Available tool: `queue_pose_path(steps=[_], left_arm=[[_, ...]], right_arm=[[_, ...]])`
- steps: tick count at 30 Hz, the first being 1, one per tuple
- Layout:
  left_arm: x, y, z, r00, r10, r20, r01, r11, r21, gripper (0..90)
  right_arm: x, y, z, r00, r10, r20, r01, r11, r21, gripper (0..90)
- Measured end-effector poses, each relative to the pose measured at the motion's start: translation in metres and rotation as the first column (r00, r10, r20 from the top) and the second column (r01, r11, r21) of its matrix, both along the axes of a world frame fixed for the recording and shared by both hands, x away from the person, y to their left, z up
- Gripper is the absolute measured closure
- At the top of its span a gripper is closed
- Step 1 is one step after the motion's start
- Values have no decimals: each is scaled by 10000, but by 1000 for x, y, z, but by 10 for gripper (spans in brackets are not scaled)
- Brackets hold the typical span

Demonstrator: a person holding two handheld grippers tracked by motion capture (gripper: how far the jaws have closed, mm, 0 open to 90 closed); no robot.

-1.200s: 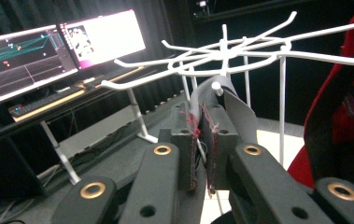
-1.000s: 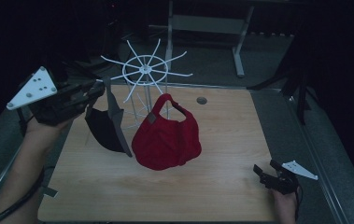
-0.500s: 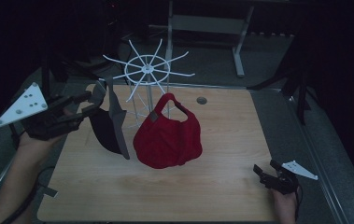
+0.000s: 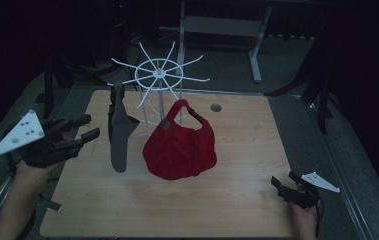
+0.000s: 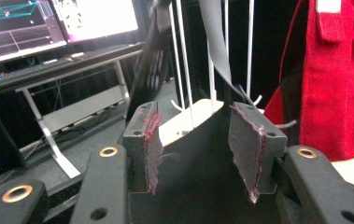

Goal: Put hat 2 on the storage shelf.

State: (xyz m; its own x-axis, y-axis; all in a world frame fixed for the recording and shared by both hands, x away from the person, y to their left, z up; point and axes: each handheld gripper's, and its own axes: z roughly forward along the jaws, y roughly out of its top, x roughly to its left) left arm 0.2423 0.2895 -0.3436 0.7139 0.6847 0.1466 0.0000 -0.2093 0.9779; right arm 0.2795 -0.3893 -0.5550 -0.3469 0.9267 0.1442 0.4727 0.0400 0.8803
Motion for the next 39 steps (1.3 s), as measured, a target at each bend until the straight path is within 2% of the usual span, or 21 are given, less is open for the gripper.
queue_pose_path(steps=[3,10,15,19,23,25,29,30,31,36,39], left_arm=[[-1,4,-10,9998,20,-182,-22,9999,-103,522],[-1,8,-30,9990,96,-447,-111,9994,-315,422],[-1,9,-44,9980,151,-610,-159,9998,-118,387],[0,9,-60,9975,438,-547,-448,9989,-167,282],[1,12,-75,9954,577,-765,-606,9975,-369,235],[1,12,-84,9932,708,-923,-743,9966,-354,189],[1,14,-103,9881,768,-1330,-807,9964,-242,188],[1,14,-103,9881,768,-1330,-807,9964,-242,188],[1,15,-112,9854,842,-1477,-881,9959,-204,188],[1,17,-133,9762,932,-1960,-1008,9945,-291,188],[1,15,-145,9726,947,-2121,-998,9949,-133,188]], right_arm=[[0,0,0,10000,8,-22,-8,10000,1,157],[0,1,0,10000,16,-43,-16,10000,-49,157],[0,1,0,10000,6,-61,-6,10000,-44,157],[0,1,0,10000,0,-46,0,10000,-43,157],[0,1,0,10000,6,-37,-6,10000,-42,157],[0,1,0,10000,22,-26,-22,10000,-59,157],[0,1,0,10000,25,-23,-25,9999,-112,157],[0,1,0,10000,25,-23,-25,9999,-112,157],[0,1,0,10000,20,-22,-20,9999,-116,157],[0,2,0,10000,22,-27,-22,9999,-160,157],[0,2,0,10000,11,-22,-11,9999,-134,157]])
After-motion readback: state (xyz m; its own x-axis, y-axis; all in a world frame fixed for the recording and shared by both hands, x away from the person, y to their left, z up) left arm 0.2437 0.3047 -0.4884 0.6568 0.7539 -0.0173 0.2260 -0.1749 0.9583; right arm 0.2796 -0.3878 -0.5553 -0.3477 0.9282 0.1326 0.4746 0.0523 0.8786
